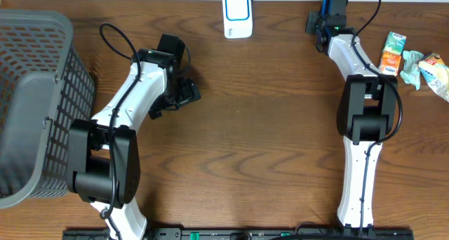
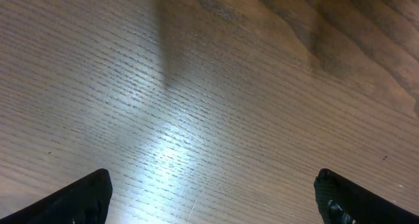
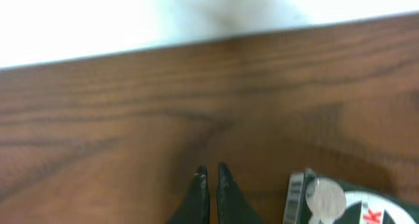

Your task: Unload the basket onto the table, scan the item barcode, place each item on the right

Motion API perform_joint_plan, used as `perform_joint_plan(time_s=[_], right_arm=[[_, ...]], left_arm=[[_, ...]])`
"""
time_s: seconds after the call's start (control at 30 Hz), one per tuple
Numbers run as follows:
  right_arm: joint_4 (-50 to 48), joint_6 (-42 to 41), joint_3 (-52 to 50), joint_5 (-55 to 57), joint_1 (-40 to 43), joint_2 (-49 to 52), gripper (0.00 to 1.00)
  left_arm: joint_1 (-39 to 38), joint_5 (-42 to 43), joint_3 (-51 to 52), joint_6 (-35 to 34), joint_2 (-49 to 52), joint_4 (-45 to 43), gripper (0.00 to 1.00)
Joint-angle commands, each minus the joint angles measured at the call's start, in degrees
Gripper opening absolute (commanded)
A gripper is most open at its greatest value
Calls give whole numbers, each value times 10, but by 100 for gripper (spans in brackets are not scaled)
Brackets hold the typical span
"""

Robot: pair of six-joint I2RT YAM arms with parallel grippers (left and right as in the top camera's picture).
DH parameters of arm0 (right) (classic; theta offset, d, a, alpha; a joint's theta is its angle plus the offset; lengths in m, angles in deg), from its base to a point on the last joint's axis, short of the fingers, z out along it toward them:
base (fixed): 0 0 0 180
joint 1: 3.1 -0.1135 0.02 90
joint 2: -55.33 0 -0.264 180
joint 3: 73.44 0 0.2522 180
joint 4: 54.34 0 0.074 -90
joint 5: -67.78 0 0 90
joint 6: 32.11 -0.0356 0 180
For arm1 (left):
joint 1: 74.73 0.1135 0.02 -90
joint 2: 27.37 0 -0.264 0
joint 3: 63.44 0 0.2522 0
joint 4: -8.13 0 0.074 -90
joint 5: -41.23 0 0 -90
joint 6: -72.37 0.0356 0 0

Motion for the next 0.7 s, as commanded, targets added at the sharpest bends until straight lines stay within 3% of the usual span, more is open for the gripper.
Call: perform_joint_plan(time_s=[0.0, 0.3, 0.67], right_arm=[[9, -13, 2, -10, 18, 7, 1], [45, -46, 1, 17, 57, 19, 1], [169, -45, 1, 169, 122, 1, 1]], left_arm=[[1, -7, 3, 5, 1, 2, 98], [1, -7, 3, 5, 1, 2, 98], [1, -7, 3, 5, 1, 2, 98]])
